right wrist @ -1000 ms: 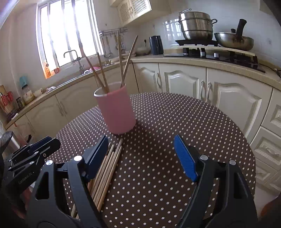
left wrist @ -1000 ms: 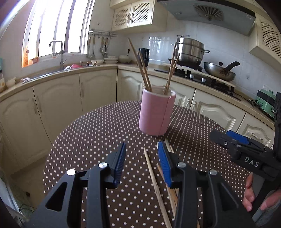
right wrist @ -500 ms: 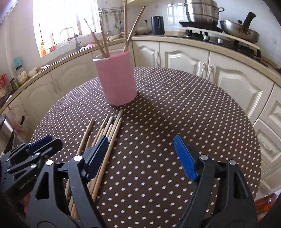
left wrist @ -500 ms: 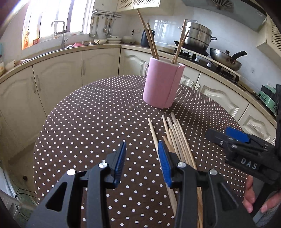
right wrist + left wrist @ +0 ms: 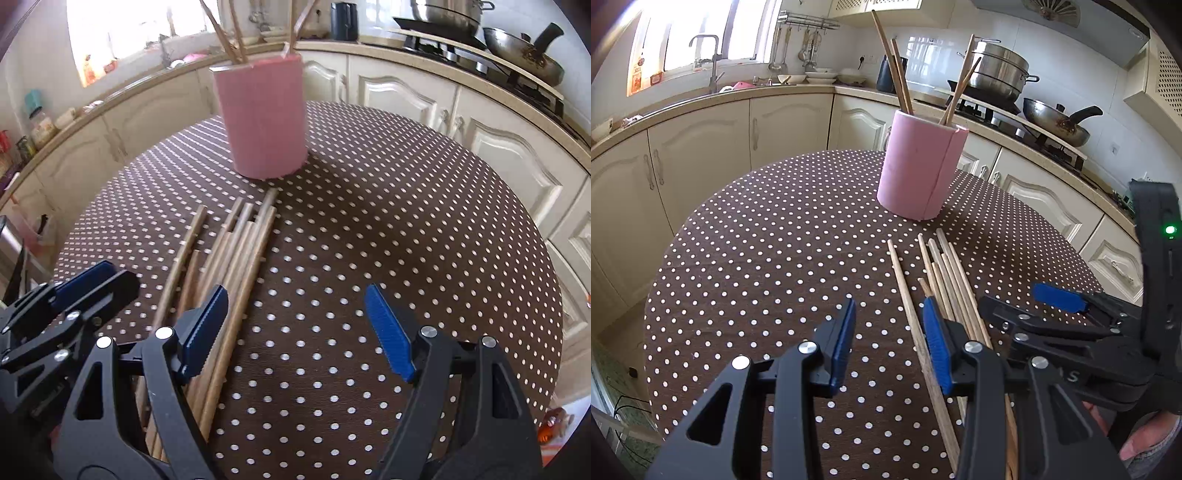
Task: Organize utensils
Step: 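Move both open tools back down toward the remaining chopsticks on the table, then grasp a wooden chopstick with the right tool while the left tool grasps another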
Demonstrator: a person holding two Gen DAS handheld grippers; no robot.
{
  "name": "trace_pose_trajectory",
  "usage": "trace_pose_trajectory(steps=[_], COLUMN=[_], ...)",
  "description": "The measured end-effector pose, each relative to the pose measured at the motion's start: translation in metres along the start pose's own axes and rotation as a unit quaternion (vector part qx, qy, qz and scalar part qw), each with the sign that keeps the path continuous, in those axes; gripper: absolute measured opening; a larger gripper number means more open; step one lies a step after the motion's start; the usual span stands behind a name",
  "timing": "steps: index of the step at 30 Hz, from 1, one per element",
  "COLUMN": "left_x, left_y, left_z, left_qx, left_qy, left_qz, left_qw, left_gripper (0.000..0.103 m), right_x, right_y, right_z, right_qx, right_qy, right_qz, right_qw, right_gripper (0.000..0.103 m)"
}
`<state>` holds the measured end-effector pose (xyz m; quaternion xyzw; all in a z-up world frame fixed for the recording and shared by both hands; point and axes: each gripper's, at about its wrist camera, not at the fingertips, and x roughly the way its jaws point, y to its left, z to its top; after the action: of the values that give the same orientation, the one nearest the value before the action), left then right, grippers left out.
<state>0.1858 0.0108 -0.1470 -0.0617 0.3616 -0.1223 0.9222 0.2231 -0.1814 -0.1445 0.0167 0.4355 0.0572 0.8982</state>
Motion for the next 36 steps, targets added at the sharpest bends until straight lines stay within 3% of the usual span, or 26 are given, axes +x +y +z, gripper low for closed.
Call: trace_pose_trajectory(steps=[4, 9, 16, 20, 33, 35, 36], left_x=[0.009, 0.012, 0.016, 0.015, 0.006, 0.005, 0.005], left_y=[0.003, 0.002, 0.011, 0.011, 0.014, 0.013, 0.013], left_z=[0.002, 0.003, 0.003, 0.001, -0.003, -0.004, -0.004], left_qx=[-0.009, -0.007, -0.03, -0.031, -0.031, -0.03, -0.029], left_qy=[0.02, 0.025, 0.029, 0.027, 0.011, 0.01, 0.01], left_qz=[-0.005, -0.009, -0.022, -0.016, -0.008, -0.004, -0.001], left_qw=[0.9998, 0.9996, 0.9989, 0.999, 0.9994, 0.9995, 0.9995], left_gripper=[0.038, 0.038, 0.038, 0.038, 0.038, 0.038, 0.038], right_x=[0.003, 0.004, -0.003, -0.001, 0.006, 0.007, 0.007], right_y=[0.002, 0.01, 0.006, 0.014, 0.019, 0.02, 0.019], right_z=[0.001, 0.0, -0.005, -0.005, 0.0, 0.002, 0.002], right_qx=[-0.001, -0.016, 0.02, 0.001, -0.034, -0.038, -0.036], right_qy=[0.007, 0.009, -0.002, 0.002, 0.013, 0.011, 0.006], right_qz=[-0.024, -0.027, 0.025, 0.009, 0.012, -0.003, -0.01], right_qw=[1.0, 0.999, 0.999, 1.0, 0.999, 0.999, 0.999], right_gripper=[0.065, 0.065, 0.065, 0.065, 0.063, 0.056, 0.044])
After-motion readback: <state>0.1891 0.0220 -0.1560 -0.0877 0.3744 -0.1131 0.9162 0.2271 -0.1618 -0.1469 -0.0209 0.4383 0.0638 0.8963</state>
